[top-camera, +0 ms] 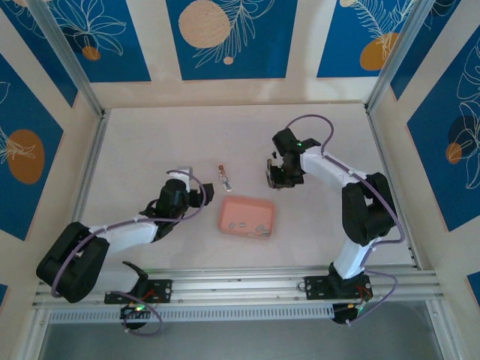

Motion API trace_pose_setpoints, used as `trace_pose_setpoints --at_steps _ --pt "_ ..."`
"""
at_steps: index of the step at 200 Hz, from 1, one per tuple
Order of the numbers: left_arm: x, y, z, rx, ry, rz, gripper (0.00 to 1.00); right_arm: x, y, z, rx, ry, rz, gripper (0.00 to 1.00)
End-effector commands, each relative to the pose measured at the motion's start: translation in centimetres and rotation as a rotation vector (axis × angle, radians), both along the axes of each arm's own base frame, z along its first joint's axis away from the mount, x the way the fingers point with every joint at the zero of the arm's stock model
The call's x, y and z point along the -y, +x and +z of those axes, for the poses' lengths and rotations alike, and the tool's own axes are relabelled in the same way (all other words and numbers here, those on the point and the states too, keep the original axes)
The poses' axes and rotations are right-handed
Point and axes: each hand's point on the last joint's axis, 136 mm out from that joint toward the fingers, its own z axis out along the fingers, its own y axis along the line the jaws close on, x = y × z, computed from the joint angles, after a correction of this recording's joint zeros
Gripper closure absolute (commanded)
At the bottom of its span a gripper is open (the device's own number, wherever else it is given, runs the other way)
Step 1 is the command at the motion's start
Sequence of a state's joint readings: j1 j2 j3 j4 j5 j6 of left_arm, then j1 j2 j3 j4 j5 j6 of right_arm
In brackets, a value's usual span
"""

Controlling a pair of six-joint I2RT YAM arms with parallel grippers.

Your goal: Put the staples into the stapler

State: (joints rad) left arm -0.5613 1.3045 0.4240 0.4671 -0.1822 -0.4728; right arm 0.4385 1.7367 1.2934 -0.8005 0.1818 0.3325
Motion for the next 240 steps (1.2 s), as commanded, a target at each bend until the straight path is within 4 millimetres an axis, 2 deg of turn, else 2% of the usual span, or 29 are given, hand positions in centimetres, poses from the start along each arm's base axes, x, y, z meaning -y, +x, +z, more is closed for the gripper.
trace_pose_setpoints --at_steps 1,18,46,94,121,161,240 --pt "-0.6 0.1 0.7 0.024 -0.015 0.043 0.09 -2.9 1.8 2.9 0.137 0.038 0.06 0.82" --pt "-0.9 0.0 0.4 0.012 -0.011 0.065 0.08 -5.3 2.4 3.7 0.186 0.068 0.112 0.82" --pt "-2.1 -0.1 -0.6 -0.019 0.0 0.122 0.07 -8.9 2.8 3.8 0.214 0.086 0.184 0.82" --pt "-4.1 -0.4 -1.9 -0.051 0.009 0.192 0.06 -13.4 3.0 2.5 0.236 0.067 0.279 0.82" --pt "-4.9 -0.4 -2.6 -0.071 0.006 0.209 0.06 -14.5 3.4 0.9 0.197 0.064 0.292 0.82" --pt "-5.7 -0.3 -3.1 -0.086 0.007 0.22 0.05 -16.4 3.2 -0.6 0.178 0.047 0.363 0.82" --pt "-5.9 -0.3 -3.5 -0.1 0.017 0.212 0.05 -17.4 3.9 -2.4 0.155 0.016 0.408 0.82"
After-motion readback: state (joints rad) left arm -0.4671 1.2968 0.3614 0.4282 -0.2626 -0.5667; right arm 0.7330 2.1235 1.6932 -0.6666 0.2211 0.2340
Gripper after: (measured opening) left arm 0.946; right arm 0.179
